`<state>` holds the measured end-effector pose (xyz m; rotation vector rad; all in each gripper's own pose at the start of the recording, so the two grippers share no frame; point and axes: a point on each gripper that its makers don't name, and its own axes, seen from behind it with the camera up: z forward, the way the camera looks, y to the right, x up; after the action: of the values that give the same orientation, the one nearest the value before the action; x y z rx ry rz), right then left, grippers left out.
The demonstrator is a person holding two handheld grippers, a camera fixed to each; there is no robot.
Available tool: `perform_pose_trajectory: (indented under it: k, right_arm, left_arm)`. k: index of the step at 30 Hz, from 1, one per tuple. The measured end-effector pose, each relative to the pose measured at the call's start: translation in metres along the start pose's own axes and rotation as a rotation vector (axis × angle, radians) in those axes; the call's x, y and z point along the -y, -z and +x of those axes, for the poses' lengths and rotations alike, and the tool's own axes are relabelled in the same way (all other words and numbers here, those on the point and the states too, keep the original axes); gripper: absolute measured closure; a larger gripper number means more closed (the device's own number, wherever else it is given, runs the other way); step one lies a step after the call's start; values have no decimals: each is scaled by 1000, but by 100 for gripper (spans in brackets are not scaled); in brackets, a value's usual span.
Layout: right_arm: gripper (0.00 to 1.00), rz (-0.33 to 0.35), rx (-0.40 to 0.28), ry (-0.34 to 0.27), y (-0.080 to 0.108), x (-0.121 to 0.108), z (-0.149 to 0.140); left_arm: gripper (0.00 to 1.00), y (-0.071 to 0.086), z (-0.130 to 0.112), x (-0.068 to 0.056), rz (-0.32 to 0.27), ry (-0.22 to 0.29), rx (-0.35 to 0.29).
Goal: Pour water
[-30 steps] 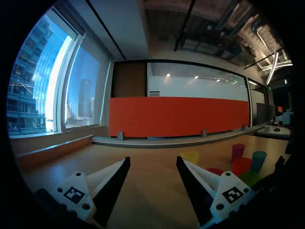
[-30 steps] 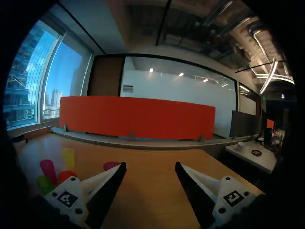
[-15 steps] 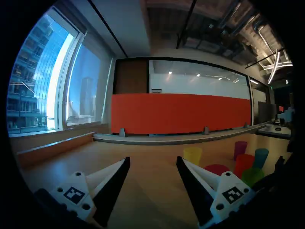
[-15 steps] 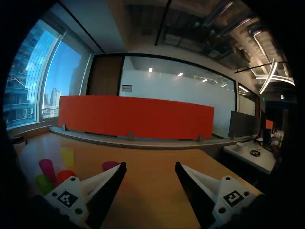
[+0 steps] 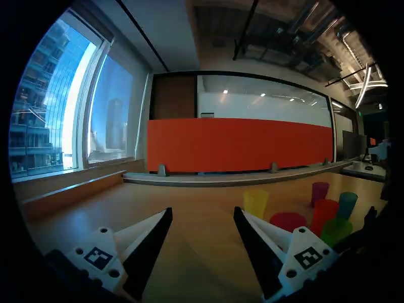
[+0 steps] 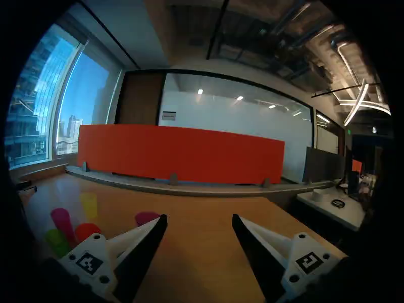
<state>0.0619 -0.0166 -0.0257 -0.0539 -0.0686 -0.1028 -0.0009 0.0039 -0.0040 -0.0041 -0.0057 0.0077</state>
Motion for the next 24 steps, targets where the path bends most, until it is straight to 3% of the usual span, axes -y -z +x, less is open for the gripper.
perform_pose_trajectory:
  k: [24]
  right_arm:
    - [0, 48, -68, -23, 2, -2, -1]
  left_arm:
    - [10, 2, 1, 0, -1, -6, 4]
